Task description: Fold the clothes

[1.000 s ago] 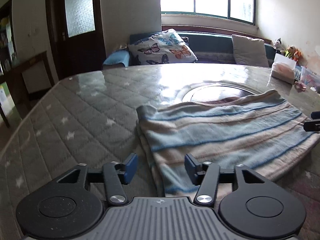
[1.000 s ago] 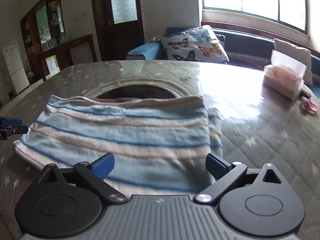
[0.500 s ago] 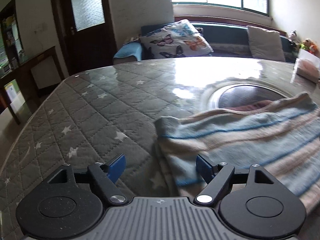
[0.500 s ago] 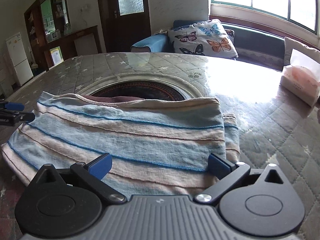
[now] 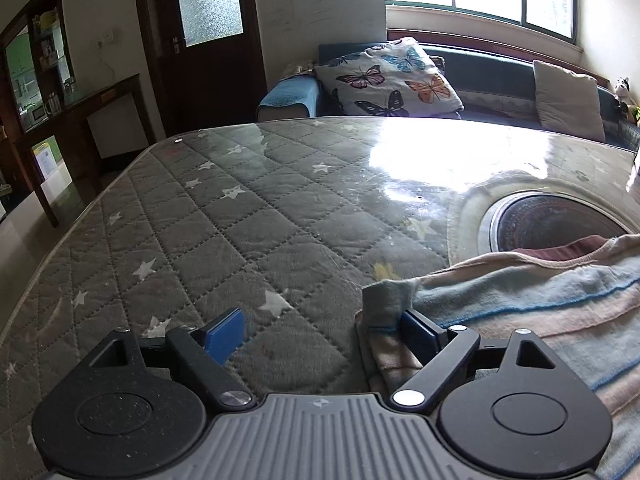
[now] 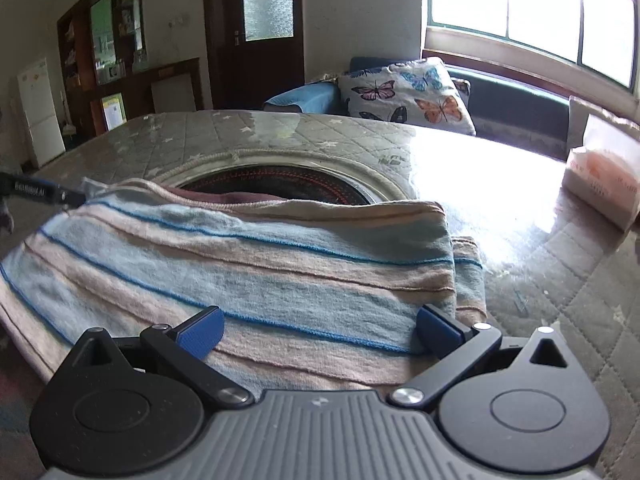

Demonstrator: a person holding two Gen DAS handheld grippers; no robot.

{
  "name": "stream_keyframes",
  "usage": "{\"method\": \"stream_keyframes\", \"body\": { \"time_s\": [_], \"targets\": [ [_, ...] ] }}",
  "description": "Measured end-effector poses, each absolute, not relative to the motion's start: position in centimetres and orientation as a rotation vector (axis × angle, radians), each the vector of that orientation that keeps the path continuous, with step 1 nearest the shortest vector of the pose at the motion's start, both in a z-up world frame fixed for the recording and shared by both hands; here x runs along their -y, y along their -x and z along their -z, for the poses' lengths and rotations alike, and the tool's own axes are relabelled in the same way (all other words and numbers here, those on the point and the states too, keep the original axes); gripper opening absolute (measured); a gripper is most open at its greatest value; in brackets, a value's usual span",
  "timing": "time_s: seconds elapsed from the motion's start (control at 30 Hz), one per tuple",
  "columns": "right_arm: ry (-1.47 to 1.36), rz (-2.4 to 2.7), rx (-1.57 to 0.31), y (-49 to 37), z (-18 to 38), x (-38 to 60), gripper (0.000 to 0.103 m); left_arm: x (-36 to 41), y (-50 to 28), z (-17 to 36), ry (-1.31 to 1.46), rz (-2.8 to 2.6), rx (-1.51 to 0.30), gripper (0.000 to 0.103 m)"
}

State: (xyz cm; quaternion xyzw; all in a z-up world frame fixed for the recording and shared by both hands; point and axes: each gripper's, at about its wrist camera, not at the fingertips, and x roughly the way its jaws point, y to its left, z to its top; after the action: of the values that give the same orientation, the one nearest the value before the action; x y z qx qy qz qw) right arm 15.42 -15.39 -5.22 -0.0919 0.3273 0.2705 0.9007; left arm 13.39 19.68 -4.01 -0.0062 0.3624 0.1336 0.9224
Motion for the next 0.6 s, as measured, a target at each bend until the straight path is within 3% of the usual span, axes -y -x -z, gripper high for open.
{"method": "stream_keyframes", "body": {
  "time_s": [0.27, 0.6],
  "targets": [
    [0.215, -0.555, -0.677, -15.31, 5.35, 15.14, 0.103, -20.38, -13.92, 4.45, 0.037, -0.298, -0.753, 0.103],
    [0.246, -0.575, -0.717, -15.78, 4.76, 14.84, 0.103, -20.55, -13.86, 4.47, 0.043, -0.3, -0.754, 0.103]
  ]
}}
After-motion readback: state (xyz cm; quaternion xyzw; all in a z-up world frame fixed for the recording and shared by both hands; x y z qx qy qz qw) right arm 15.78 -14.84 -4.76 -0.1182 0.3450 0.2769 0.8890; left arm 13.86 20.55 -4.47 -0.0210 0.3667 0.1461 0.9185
